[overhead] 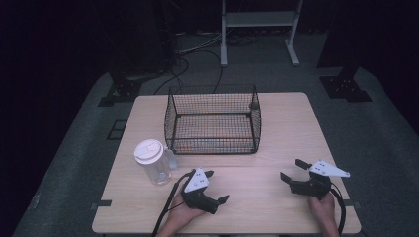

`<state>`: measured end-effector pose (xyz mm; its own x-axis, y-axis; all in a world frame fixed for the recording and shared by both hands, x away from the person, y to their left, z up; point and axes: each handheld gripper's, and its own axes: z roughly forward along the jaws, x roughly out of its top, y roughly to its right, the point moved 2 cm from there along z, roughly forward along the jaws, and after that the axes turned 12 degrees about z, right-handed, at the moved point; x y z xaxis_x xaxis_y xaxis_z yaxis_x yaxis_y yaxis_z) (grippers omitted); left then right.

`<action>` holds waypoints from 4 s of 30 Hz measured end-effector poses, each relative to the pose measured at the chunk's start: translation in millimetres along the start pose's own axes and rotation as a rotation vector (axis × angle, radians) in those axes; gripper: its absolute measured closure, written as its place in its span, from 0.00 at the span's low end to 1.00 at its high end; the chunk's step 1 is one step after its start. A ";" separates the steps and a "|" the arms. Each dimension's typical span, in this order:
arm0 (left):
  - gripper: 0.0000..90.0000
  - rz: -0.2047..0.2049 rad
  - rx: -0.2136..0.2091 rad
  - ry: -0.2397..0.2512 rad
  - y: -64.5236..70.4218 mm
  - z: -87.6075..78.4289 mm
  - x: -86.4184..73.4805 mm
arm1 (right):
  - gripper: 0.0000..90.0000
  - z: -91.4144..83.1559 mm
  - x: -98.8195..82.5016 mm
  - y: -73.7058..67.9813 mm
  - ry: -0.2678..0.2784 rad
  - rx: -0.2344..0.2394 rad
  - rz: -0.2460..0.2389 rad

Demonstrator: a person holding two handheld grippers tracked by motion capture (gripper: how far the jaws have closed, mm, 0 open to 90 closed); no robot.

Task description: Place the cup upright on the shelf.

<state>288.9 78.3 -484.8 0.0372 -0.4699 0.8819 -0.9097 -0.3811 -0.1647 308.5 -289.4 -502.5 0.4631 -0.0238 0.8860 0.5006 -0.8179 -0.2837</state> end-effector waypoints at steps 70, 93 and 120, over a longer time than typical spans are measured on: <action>0.02 0.056 0.174 -0.042 -34.6 -195.9 45.6 | 0.15 0.9 -2.4 -3.7 -0.024 -0.026 -0.018; 0.00 -0.017 0.261 -0.095 -81.8 -230.3 9.8 | 0.15 1.3 -2.6 -4.3 -0.031 -0.030 -0.022; 0.00 -0.082 0.157 -0.209 -117.9 -183.3 -16.9 | 0.15 1.5 -2.6 -4.5 -0.030 -0.025 -0.025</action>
<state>319.7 277.1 -399.3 0.2074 -0.5803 0.7876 -0.8254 -0.5359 -0.1775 306.1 -284.8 -504.0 0.4725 0.0132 0.8812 0.4938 -0.8322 -0.2523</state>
